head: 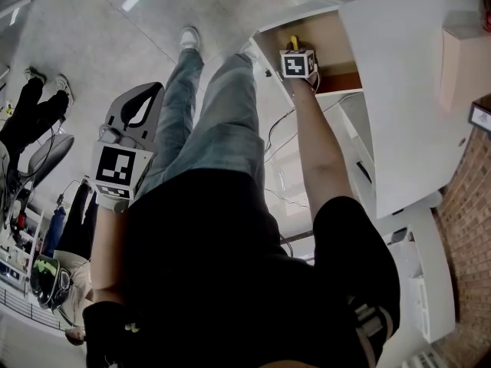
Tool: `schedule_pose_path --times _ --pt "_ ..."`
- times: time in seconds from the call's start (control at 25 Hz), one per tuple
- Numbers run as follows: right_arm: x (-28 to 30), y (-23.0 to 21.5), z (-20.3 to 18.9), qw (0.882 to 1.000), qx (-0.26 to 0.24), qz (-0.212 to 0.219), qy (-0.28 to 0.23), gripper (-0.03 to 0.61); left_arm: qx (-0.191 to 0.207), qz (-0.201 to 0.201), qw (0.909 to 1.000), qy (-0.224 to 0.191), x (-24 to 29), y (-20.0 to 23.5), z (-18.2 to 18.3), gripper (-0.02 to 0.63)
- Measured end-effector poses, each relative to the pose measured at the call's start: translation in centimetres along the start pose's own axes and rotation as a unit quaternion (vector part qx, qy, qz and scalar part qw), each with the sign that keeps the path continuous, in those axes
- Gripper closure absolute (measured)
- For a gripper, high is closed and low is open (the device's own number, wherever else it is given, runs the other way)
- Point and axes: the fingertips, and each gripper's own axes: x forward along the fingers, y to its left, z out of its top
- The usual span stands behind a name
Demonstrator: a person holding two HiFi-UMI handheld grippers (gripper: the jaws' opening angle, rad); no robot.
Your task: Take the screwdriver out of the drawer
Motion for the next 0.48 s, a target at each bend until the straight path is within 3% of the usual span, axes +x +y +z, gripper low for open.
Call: schedule_pose_path --times 0.2,0.48 --pt "-2.8 -0.1 2.0 0.999 0.027 0.003 -0.025 0.500 -0.002 0.001 0.9999 -0.016 -0.6 0.5 0.9 0.609" --pt "-9.1 0.0 5.8 0.996 0.029 0.001 -0.089 0.500 0.001 0.000 0.9988 -0.048 -1.7 0.2 3.7 0.609"
